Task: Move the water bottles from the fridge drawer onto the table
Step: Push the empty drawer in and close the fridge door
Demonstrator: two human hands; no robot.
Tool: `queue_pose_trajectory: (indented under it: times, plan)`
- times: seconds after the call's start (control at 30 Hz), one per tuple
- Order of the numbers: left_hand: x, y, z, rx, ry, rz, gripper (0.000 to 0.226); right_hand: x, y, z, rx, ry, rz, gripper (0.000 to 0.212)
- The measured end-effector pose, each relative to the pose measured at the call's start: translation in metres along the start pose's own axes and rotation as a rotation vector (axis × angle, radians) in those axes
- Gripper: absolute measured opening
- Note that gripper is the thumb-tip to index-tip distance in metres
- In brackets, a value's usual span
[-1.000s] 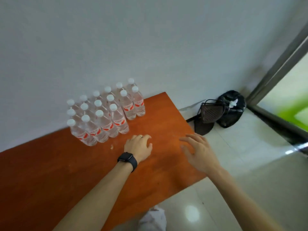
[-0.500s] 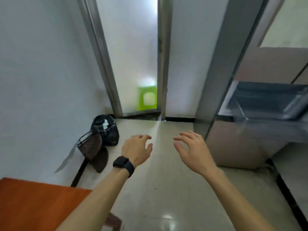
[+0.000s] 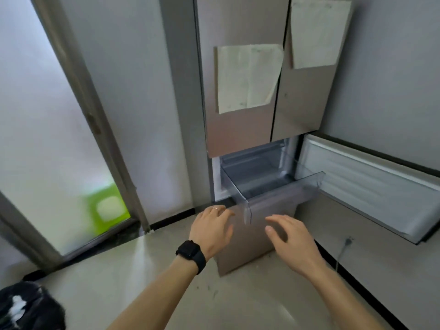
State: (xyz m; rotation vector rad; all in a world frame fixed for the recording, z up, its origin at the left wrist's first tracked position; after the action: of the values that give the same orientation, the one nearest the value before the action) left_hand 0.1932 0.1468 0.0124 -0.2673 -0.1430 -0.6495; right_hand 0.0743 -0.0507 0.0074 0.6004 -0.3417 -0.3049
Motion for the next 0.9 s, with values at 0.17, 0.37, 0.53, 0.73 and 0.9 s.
queue_pose_trajectory:
  times: [0.17, 0.37, 0.53, 0.73, 0.9]
  plan:
    - [0.084, -0.023, -0.018, 0.075, -0.035, -0.137, 0.049, 0.048, -0.052, 0.003, 0.111, 0.003, -0.189, 0.041]
    - [0.198, -0.046, -0.060, 0.123, -0.054, -0.147, 0.054, 0.139, -0.129, -0.012, 0.175, 0.058, -0.344, 0.045]
    - [0.297, -0.055, -0.101, 0.230, -0.162, -0.064, 0.069, 0.235, -0.198, -0.049, 0.419, 0.141, -0.600, 0.065]
    - [0.367, -0.049, -0.136, 0.343, -0.279, 0.086, 0.083, 0.295, -0.237, -0.104, 0.636, 0.229, -0.920, 0.062]
    - [0.392, -0.038, -0.149, 0.391, -0.310, 0.177, 0.080, 0.314, -0.248, -0.124, 0.728, 0.244, -0.942, 0.030]
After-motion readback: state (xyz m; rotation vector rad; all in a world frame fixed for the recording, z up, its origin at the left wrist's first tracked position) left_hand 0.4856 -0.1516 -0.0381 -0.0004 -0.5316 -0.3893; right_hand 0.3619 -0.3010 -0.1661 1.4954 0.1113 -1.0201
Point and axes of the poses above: each hand's wrist, its own x-axis towards the middle knuckle, its own z-axis out of the back of the hand, y = z × x, the point moved 1 cm from there along x, towards the middle knuckle, and after that the axes turned 5 degrees about -y, right-handed, at the moved point
